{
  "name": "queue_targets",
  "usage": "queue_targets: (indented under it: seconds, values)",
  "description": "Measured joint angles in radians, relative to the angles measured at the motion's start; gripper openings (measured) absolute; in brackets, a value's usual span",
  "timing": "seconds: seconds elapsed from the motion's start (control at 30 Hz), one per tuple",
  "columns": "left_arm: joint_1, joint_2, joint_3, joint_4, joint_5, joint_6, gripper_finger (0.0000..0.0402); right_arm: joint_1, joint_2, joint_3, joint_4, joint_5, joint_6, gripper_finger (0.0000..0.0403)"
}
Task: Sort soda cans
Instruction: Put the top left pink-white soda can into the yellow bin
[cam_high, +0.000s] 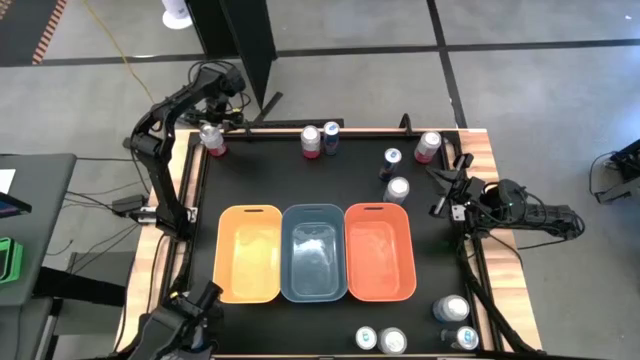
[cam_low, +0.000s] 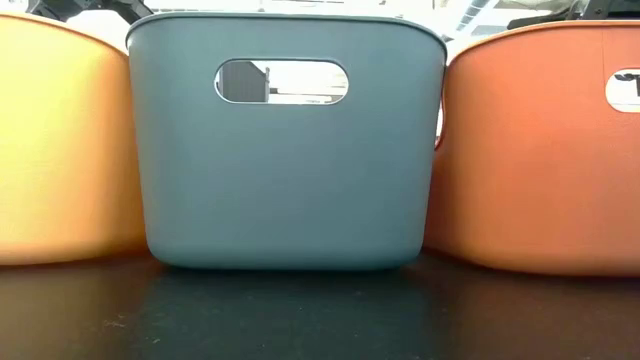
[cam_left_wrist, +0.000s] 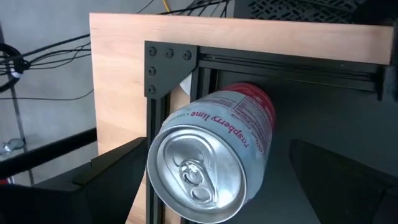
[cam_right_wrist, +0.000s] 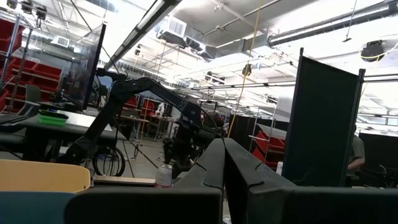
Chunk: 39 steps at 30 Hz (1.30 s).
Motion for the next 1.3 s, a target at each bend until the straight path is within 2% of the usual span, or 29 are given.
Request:
queue_targets:
  seconds: [1.3]
  values:
    - [-0.005, 0.000, -0.003, -0.034, 0.053, 0.111, 0.0365, 0.000, 0.000, 0.000, -0.008, 0.000, 0.000, 0.0022]
